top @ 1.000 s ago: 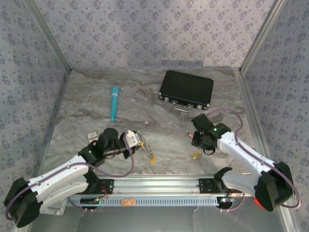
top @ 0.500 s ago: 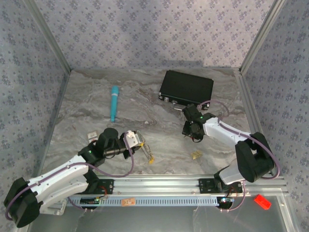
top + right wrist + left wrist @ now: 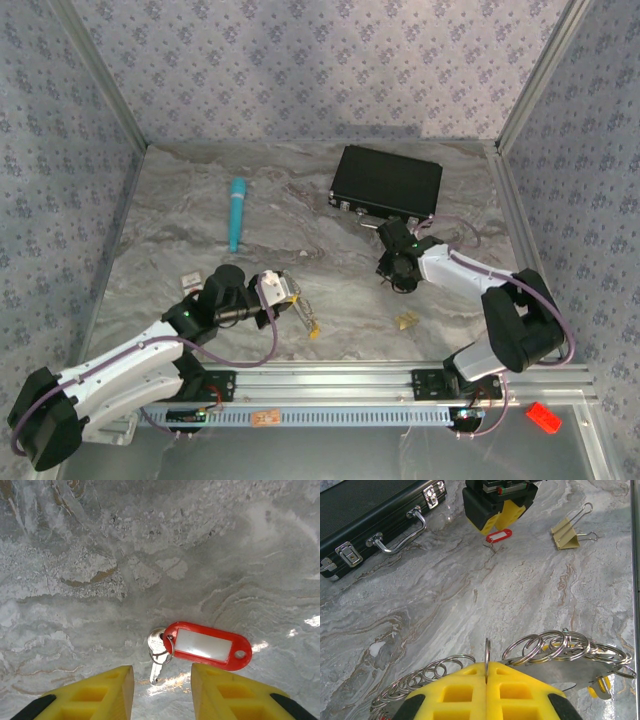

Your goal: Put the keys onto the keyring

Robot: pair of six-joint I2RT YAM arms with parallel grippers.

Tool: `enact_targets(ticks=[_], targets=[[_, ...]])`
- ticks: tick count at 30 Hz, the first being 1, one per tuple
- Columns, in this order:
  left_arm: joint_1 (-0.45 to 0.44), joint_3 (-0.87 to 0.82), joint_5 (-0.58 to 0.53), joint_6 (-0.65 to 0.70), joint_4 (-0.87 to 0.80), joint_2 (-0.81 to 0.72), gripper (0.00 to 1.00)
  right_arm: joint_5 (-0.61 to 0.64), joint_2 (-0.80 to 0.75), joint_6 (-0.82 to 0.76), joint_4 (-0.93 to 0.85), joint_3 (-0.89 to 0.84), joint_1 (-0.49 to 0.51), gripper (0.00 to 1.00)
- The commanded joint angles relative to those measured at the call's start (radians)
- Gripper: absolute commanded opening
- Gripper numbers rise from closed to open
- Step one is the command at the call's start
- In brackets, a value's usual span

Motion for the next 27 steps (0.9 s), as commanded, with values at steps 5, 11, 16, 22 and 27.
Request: enact_targets(ticks=[5,11,16,22,27], targets=[[-0.006,0.034,0.028,0.016,0.024,-0.012,0.0,0.016,0.041,0.063,0.018,-0.01,0.0,0.35],[-0.005,0.035,0.031,0.017,0.025,-0.012,0.0,0.021,0.063,0.056,0.017,0.002,0.002,0.33],[-0.005,0.034,0.031,0.016,0.024,-0.011,0.0,0.022,0.082,0.054,0.02,0.007,0.009,0.32],[-0.005,0.033,0.031,0.019,0.024,-0.012,0.0,0.026,0.116,0.036,0.016,0.031,0.021,0.28],[-0.005,0.033,0.031,0.019,0.022,-0.013,0.0,0.033,0.134,0.004,0.009,0.056,0.039,0.16]])
